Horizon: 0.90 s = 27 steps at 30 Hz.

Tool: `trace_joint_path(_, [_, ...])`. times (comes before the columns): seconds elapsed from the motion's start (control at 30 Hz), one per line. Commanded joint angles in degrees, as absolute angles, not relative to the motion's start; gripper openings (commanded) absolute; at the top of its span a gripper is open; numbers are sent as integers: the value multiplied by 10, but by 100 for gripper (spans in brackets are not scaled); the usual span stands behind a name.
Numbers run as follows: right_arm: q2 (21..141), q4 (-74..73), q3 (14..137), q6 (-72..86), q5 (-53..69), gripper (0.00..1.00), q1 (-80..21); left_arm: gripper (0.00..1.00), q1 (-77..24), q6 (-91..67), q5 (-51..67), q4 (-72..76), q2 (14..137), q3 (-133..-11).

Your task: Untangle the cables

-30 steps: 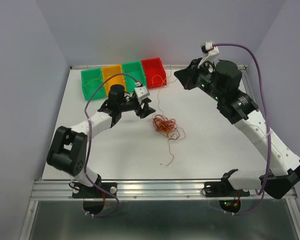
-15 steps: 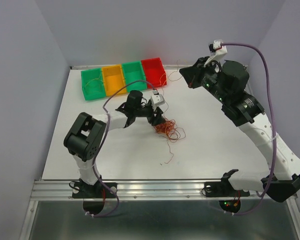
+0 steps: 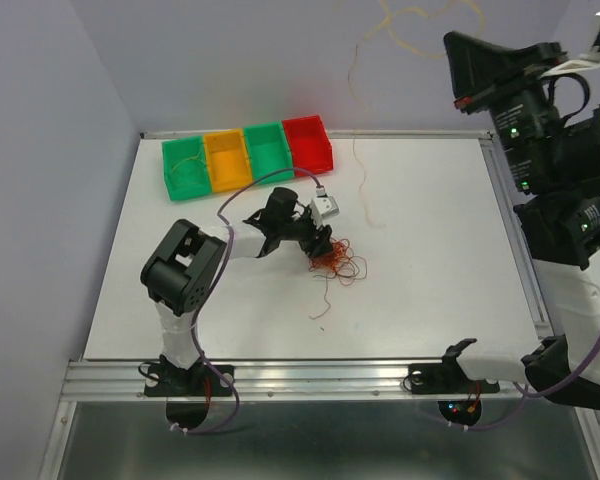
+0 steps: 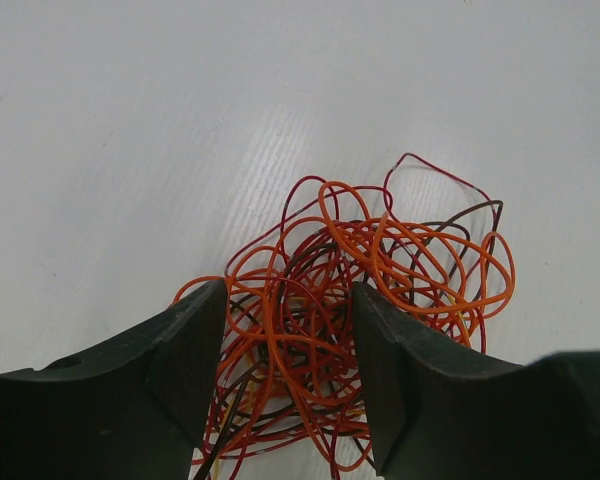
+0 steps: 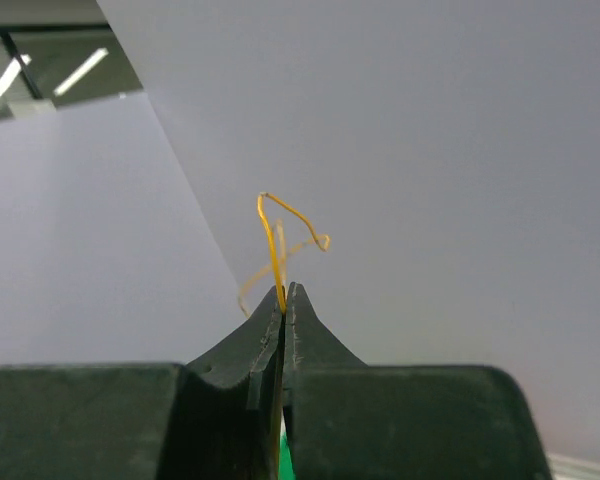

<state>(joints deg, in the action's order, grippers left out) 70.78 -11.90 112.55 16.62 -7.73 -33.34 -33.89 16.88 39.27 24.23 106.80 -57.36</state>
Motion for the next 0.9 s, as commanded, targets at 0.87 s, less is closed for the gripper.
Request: trace_joint_path(0.87, [744,52,926,190,-19,0,-333,79,-107,124,562,222,698,-587])
